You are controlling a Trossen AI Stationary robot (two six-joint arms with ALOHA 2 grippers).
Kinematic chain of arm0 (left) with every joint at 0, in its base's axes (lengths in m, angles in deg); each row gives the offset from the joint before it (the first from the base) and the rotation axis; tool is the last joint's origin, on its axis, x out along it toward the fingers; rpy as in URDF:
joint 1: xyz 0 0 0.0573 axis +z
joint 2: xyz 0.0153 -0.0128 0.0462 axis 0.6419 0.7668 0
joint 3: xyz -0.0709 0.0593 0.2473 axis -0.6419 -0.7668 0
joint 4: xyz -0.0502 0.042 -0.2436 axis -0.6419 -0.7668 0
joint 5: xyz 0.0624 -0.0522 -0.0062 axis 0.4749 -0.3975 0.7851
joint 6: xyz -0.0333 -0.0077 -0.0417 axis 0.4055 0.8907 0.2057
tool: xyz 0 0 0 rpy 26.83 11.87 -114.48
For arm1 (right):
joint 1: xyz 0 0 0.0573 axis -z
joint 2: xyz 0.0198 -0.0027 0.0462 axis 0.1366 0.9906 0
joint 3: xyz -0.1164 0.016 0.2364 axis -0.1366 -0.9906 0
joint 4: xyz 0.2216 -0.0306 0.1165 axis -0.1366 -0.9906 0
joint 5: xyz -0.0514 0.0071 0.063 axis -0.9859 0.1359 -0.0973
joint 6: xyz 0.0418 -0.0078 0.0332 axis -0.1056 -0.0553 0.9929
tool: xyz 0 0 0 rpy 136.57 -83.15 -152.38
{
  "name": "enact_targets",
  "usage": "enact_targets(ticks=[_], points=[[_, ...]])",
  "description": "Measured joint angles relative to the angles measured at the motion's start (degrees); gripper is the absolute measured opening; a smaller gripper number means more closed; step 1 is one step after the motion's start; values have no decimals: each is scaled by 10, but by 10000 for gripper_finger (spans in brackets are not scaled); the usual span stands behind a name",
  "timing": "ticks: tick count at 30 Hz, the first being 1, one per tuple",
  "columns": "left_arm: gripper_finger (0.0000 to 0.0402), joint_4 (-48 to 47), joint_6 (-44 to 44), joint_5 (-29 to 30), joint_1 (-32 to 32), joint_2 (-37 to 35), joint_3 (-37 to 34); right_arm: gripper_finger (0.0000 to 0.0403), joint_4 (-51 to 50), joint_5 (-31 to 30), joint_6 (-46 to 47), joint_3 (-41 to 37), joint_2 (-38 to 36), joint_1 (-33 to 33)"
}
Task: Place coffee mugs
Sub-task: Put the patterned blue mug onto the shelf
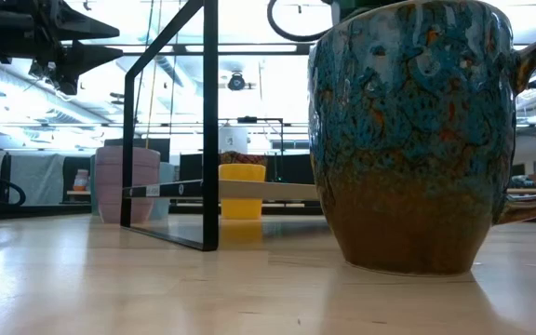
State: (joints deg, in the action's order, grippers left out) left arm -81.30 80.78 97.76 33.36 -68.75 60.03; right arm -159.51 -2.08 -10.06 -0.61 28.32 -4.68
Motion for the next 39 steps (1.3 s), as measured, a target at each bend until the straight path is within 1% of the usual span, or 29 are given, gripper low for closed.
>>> enact_targets(ticks=[3, 10, 14, 20, 24, 27, 32, 37, 39], points=[[180, 0, 0, 0, 0, 0, 0, 37, 0, 13, -4, 0, 0, 8], [180, 0, 0, 0, 0, 0, 0, 37, 2, 23, 6, 0, 0, 35], [180, 0, 2, -21, 0, 0, 0, 43, 5, 28, 18, 0, 0, 41], [180, 0, 15, -43, 0, 0, 0, 79, 4, 3, 38, 0, 0, 43], [180, -3, 19, -45, 0, 0, 0, 106, 5, 1, 46, 0, 0, 42], [180, -27, 31, -45, 0, 5, 12, 120, 5, 1, 48, 0, 0, 36], [180, -61, 31, -20, 0, 51, 48, 130, -6, 1, 68, 16, 0, 25], [179, -130, 31, 24, 2, 137, 116, 135, -21, 1, 88, 49, 0, 24], [172, -160, 33, 29, 13, 176, 147, 136, -20, 1, 93, 59, -2, 24]])
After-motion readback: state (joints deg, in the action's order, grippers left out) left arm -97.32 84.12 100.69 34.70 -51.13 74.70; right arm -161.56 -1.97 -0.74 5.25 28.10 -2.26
